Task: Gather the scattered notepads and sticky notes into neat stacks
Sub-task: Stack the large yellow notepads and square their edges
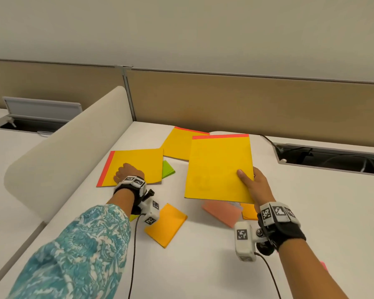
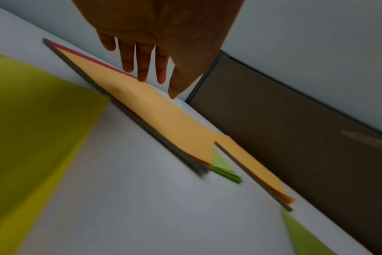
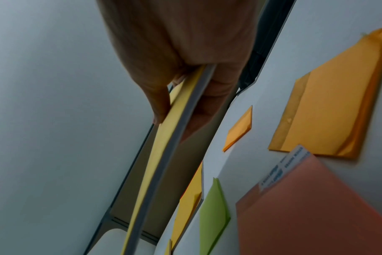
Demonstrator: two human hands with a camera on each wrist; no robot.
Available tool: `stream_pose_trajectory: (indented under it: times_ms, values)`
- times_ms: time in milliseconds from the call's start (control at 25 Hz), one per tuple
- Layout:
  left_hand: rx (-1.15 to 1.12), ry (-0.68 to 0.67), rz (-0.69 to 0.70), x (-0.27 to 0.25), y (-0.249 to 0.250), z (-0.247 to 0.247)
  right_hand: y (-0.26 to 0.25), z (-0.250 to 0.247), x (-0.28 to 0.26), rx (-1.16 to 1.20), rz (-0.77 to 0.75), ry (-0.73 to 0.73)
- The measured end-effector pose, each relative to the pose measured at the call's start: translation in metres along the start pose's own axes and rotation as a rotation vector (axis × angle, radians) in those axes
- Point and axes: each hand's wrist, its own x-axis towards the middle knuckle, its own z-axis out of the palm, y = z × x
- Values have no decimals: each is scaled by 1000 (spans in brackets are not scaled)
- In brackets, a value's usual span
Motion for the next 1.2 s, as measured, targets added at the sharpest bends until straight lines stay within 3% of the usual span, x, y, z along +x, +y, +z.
stream_pose_trajectory:
  times_ms: [120,240,400,480,640,760,840,1040,1200]
  values:
    - [75,-9,-132,19,-15,-8,8,7,9,-34,-3,-15]
    - [128,-141,-257,26,-26,-19,15,11,15,-68,0,-17]
    - [262,-186,-230,34,-43,-22,22,16,16,-93,13,-22]
    - [251,-156,-210,44,-48,-19,23,18,15,-88,19,-30]
    - [-7,-79,-242,53,-48,-23,24,17,14,-92,13,-35]
    - [115,130,-229,53,-43,-23,24,17,13,-94,11,-37]
    - [-92,268,-155,50,-36,-21,22,17,11,-96,3,-47]
    - [-897,512,54,12,-2,-59,13,12,7,-113,-51,-56]
    - [-1152,478,271,-27,44,-106,4,10,-4,-80,-66,-59]
